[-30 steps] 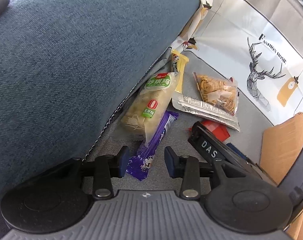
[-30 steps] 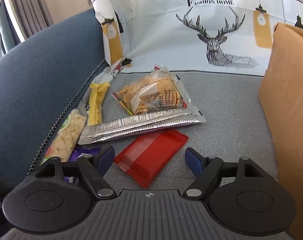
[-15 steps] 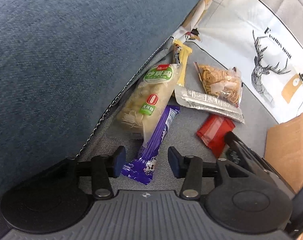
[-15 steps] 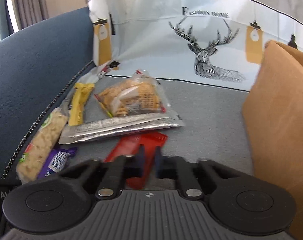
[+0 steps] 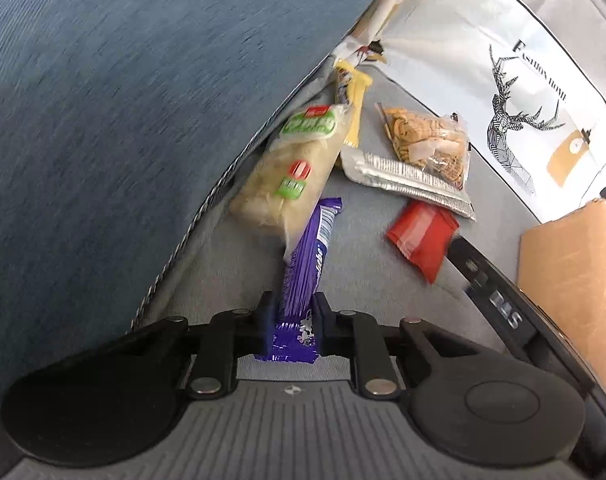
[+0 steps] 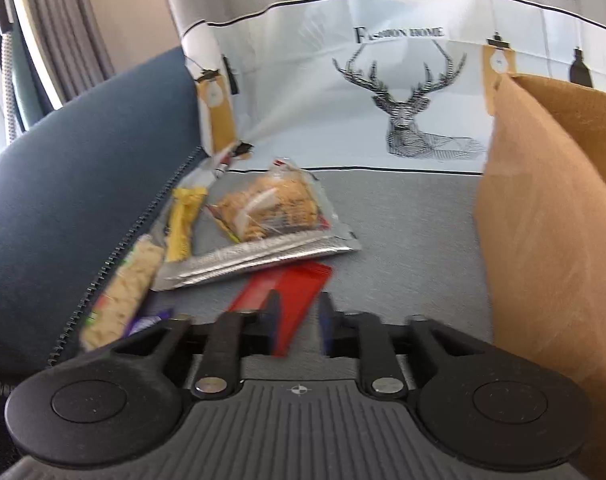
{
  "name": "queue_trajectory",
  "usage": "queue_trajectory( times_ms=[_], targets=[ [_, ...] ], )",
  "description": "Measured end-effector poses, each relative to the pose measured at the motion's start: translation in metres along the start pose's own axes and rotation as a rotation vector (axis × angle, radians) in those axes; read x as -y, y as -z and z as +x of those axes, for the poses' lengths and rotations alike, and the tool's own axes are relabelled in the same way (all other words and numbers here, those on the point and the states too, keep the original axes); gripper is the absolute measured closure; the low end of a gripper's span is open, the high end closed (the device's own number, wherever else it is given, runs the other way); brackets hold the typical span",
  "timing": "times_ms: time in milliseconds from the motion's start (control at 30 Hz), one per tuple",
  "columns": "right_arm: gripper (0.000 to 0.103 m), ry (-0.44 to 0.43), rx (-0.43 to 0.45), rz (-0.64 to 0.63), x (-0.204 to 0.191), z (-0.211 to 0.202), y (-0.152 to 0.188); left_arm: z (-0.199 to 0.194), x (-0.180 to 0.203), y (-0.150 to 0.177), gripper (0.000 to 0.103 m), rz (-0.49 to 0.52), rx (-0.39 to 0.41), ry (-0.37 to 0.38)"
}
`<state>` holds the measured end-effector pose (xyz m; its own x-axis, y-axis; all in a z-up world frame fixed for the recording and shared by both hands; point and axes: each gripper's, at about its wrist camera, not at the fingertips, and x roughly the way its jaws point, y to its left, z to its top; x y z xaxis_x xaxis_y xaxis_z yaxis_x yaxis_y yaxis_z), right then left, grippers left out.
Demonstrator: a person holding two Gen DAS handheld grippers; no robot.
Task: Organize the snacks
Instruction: 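Close the left tool on the purple candy bar while the right tool grasps a red wafer pack, then lift the purple candy bar with the left tool while the right tool holds the red pack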
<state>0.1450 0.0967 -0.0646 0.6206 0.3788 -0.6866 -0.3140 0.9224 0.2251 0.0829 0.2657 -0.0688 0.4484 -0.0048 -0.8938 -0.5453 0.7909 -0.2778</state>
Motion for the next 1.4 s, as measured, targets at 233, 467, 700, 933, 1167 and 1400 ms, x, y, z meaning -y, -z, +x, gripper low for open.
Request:
queue_trajectory(
  times_ms=[233,467,700,933,1167,1400],
  targets=[
    [0.026,-0.008,-0.040,-0.039,-0.020,0.032,-0.001,0.005,0.000,0.000,0.081,-0.028,-0.031,0.004],
    [0.013,0.095,-0.061,-0.127,-0.033,0.057,0.003,0.008,0.001,-0.003,0.081,-0.038,-0.034,-0.004],
    [0.059,0.113,-0.026,-0.131,-0.024,0.047,0.003,0.008,0.002,-0.003,0.081,-0.032,-0.031,-0.001],
    [0.060,0.077,-0.042,-0.102,-0.012,0.011,0.003,0.005,0.001,-0.001,0.083,-0.015,-0.040,0.036],
    [0.060,-0.001,-0.057,-0.173,-0.019,-0.064,0.026,0.000,0.006,0.010,0.087,0.044,-0.068,0.106],
    [0.059,-0.047,-0.100,-0.237,-0.018,-0.115,0.074,-0.015,0.018,0.033,0.087,0.151,-0.119,0.203]
  ],
)
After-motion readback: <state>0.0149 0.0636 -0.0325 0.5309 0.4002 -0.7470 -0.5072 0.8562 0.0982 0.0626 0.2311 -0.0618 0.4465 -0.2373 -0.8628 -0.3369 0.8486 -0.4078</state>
